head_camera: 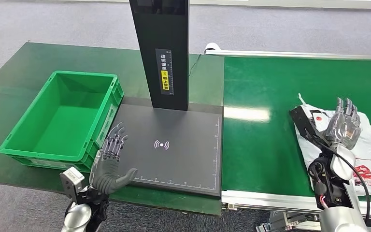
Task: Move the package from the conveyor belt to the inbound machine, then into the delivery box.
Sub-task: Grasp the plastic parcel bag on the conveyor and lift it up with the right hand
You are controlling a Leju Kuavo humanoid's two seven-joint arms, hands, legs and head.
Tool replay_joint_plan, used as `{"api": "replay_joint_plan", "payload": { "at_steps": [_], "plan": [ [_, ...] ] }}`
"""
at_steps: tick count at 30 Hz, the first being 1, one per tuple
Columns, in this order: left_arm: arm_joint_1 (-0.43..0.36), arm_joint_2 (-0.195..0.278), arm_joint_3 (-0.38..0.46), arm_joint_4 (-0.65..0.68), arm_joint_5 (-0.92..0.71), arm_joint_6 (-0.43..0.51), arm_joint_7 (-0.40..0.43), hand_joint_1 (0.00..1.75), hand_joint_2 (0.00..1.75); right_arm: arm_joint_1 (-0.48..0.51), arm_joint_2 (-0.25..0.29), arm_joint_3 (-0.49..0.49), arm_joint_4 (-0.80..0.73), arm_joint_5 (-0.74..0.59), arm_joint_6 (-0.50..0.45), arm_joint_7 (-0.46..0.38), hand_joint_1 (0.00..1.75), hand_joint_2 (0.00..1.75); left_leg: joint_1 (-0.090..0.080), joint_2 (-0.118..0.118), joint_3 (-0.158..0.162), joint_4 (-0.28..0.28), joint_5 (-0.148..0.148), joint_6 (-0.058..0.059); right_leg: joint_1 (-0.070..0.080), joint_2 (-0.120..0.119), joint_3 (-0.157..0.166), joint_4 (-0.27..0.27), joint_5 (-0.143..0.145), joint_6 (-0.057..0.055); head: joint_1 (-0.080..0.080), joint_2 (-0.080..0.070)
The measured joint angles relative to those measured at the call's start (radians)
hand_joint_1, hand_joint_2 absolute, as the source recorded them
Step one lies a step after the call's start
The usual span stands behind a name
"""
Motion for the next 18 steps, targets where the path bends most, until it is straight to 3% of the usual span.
{"api": "replay_joint_plan", "payload": {
  "at_steps": [6,10,18],
  "plan": [
    [0.0,0.0,0.001,0.0,0.0,0.004,0.005,0.0,1.75,-0.032,-0.034,-0.001,0.112,0.108,0.121,0.201,0.0,1.75,0.0,0.0,0.0,0.0,0.0,0.0,0.0,0.0,0.0,0.0,0.0,0.0,0.0,0.0],
    [0.0,0.0,0.003,0.001,0.0,0.007,0.011,0.0,1.75,-0.043,-0.046,-0.001,0.158,0.136,0.175,0.22,0.0,1.75,0.0,0.0,0.0,0.0,0.0,0.0,0.0,0.0,-0.001,0.0,0.0,0.0,0.0,0.0],
    [0.006,0.0,0.01,0.001,-0.001,0.007,0.011,0.0,1.75,-0.039,-0.047,-0.001,0.192,0.14,0.189,0.21,0.0,1.75,0.0,0.0,0.0,0.0,0.0,0.0,0.0,0.0,0.0,0.0,0.0,0.0,0.0,0.0]
  ]
}}
